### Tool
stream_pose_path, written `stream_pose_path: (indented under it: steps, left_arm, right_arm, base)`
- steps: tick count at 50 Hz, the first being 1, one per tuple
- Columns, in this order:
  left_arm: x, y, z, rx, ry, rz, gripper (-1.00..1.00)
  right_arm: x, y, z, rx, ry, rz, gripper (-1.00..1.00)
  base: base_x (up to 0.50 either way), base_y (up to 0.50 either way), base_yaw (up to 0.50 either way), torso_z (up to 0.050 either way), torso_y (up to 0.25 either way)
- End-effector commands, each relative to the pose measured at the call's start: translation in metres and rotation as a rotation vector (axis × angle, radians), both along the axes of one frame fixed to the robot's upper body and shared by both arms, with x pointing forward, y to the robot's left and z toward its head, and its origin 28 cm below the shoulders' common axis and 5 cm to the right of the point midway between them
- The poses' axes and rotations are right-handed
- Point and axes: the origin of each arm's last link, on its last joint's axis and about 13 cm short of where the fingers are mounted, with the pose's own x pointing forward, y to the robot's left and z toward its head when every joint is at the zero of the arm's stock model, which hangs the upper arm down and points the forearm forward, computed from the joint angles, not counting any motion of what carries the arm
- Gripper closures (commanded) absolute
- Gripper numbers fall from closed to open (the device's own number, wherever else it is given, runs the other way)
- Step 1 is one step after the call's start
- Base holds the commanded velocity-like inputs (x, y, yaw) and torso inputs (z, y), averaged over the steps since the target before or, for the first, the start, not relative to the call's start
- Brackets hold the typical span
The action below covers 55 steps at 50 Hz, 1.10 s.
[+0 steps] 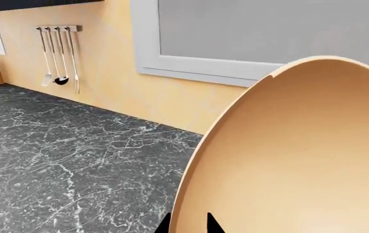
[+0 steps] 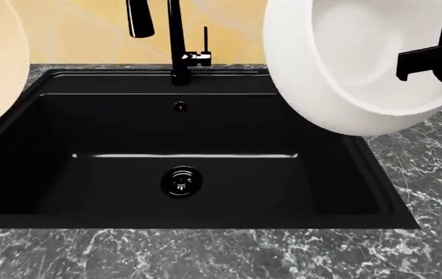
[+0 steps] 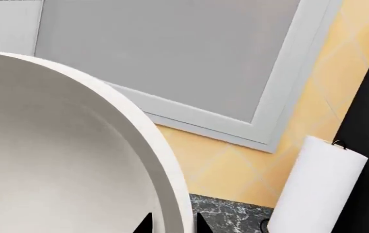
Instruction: Stack the bowls in the sink.
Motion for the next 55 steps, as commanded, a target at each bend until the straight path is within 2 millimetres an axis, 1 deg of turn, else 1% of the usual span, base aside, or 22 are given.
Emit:
stream_pose_path:
  steps: [1,5,13,21,38,42,45,48,55]
  left_arm:
    - [-0.001,0.000,0.009,-0.009,-0.052,0.013,1.00]
    - [-0.002,0.000,0.010,-0.010,-0.056,0.018,1.00]
    - [-0.005,0.001,0.012,-0.009,-0.060,0.023,1.00]
    - [-0.008,0.002,0.012,-0.012,-0.062,0.032,1.00]
    - [-0.005,0.001,0.012,-0.006,-0.057,0.023,1.00]
    - [-0.004,0.001,0.012,-0.004,-0.057,0.022,1.00]
    - [-0.004,0.001,0.011,-0.005,-0.056,0.023,1.00]
    - [-0.004,0.001,0.011,-0.005,-0.054,0.023,1.00]
    - [-0.005,0.000,0.011,-0.003,-0.056,0.016,1.00]
  right_arm:
    - [0.002,-0.008,0.003,0.021,-0.001,-0.078,1.00]
    - [0.003,-0.009,0.003,0.030,0.001,-0.090,1.00]
    - [0.002,-0.009,0.005,-0.028,-0.017,-0.106,1.00]
    - [0.002,-0.010,0.005,-0.041,-0.023,-0.116,1.00]
    - [0.002,-0.012,0.004,-0.025,-0.023,-0.124,1.00]
    - [0.001,-0.011,0.004,-0.034,-0.021,-0.113,1.00]
    - [-0.001,-0.009,0.004,-0.098,-0.023,-0.100,1.00]
    - [-0.002,-0.006,0.008,-0.110,-0.002,-0.085,1.00]
    - [-0.002,0.007,0.021,-0.217,0.017,-0.102,1.00]
  base:
    - [0.50,-0.03,0.00,0.000,0.000]
    - [0.50,-0.03,0.00,0.000,0.003]
    - [0.50,0.03,0.00,0.000,0.001]
    - [0.50,0.26,0.00,0.000,0.001]
    - [0.49,0.25,0.00,0.001,0.001]
    - [0.04,0.00,0.00,0.000,0.000]
    - [0.00,0.00,0.00,0.000,0.003]
    - [0.00,0.00,0.00,0.000,0.000]
    - [0.00,0.00,0.00,0.000,0.000]
